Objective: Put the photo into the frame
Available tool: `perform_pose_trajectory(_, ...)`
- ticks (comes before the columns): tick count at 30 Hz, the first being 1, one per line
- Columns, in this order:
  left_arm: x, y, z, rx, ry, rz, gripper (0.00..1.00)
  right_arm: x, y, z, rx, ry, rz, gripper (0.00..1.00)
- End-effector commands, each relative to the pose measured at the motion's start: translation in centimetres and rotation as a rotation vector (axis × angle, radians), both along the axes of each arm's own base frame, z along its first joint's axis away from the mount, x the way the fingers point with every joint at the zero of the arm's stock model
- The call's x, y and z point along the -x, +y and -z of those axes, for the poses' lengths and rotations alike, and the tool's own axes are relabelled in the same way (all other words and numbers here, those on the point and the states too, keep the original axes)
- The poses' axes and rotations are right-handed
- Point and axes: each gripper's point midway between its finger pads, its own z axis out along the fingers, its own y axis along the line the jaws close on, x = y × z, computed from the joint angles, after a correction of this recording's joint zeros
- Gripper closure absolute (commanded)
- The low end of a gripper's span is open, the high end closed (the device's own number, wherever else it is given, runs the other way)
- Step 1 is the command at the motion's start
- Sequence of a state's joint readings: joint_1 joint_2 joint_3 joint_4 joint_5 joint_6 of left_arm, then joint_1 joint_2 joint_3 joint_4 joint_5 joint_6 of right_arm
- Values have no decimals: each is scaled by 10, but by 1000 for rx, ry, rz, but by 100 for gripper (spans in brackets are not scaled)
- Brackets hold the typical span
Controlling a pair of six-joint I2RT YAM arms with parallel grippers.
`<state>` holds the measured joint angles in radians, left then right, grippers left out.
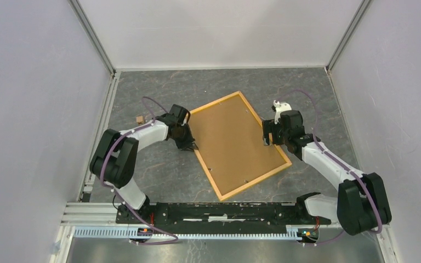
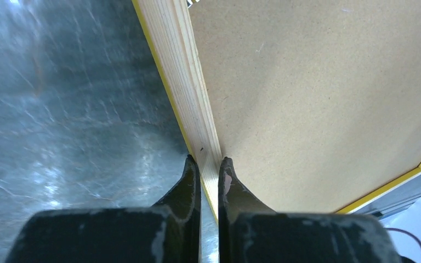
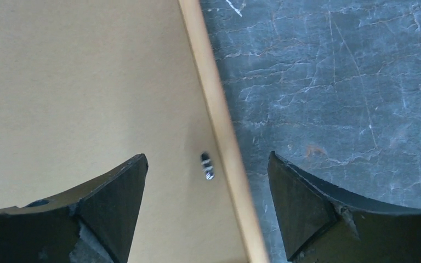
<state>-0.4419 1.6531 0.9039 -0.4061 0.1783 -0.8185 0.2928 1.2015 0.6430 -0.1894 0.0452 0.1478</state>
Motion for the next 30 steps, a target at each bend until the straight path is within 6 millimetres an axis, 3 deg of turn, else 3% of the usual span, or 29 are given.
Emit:
perform_pose_trajectory(1, 30, 45, 25, -160, 143, 261, 98, -27, -7, -15, 60, -64, 23, 11)
perform_pose_trajectory(6, 11, 57, 18, -197, 156, 383, 98, -28, -16, 0, 110, -23, 38, 5)
perform_pose_trajectory(9, 11, 65, 28, -240, 184, 389, 98, -24, -24, 13, 98, -17, 72, 3)
perform_pose_trajectory(14, 11, 59, 32, -199, 189, 376, 98, -8, -7, 38, 7, 81, 11, 22)
perform_pose_trajectory(17, 6, 57, 28, -188, 173, 365, 98, -3, 7, 37, -63, 50, -45, 21)
perform_pose_trajectory(21, 5, 53, 28, -158, 179, 363, 98, 1, 4, 36, -43, 71, -40, 21)
perform_pose_trajectory(26, 6, 54, 33, -150, 197, 353, 98, 30, 0, 50, -21, 149, -31, 25)
perform_pose_trajectory(30, 7, 53, 35, -143, 202, 342, 98, 40, 0, 54, -14, 137, -40, 24)
